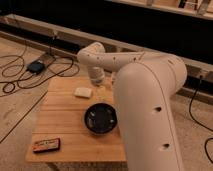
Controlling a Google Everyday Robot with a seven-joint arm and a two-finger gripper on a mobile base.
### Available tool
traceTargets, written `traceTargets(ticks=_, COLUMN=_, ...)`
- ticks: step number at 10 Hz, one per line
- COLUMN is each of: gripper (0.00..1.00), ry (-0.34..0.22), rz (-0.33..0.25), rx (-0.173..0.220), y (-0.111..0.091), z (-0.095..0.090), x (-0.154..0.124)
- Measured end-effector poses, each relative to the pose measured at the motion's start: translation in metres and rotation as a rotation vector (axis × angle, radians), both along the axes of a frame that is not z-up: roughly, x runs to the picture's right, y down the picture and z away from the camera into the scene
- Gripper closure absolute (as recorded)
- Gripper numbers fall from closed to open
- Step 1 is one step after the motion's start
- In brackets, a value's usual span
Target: Place the pepper in the ceramic bowl
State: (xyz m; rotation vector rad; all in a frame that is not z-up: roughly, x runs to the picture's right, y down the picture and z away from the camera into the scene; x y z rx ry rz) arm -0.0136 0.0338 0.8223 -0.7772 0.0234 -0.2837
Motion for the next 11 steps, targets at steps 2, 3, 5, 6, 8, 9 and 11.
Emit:
traceTargets(ticks=2, gripper=0.20, ry=0.055, rz=0.040, rx=-0.009, y=0.006, z=-0.004, x=0.017)
traceTargets(ticks=3, gripper=0.20, ry=0.084, rz=0.062, rx=-0.008, y=0.008, z=-0.004, x=0.026)
traceTargets(ticks=5, gripper=0.20, ry=0.143, rz=0.104, rx=0.024, y=0.007, z=0.002, x=0.043)
traceTargets(ticks=6, gripper=0.20, ry=0.178, rz=0.124, rx=0.045, y=0.006, z=0.005, x=0.055)
traceTargets(ticks=8, gripper=0.20, ry=0.249, rz=0.170, rx=0.073, y=0.007, z=0.009, x=0.081)
traceTargets(ticks=9, gripper=0.20, ry=0.290, rz=0.199, rx=0.081, y=0.010, z=0.009, x=0.098)
traceTargets(ticks=11, gripper=0.20, ry=0.355, rz=0.258, rx=0.091, y=0.018, z=0.010, x=0.123)
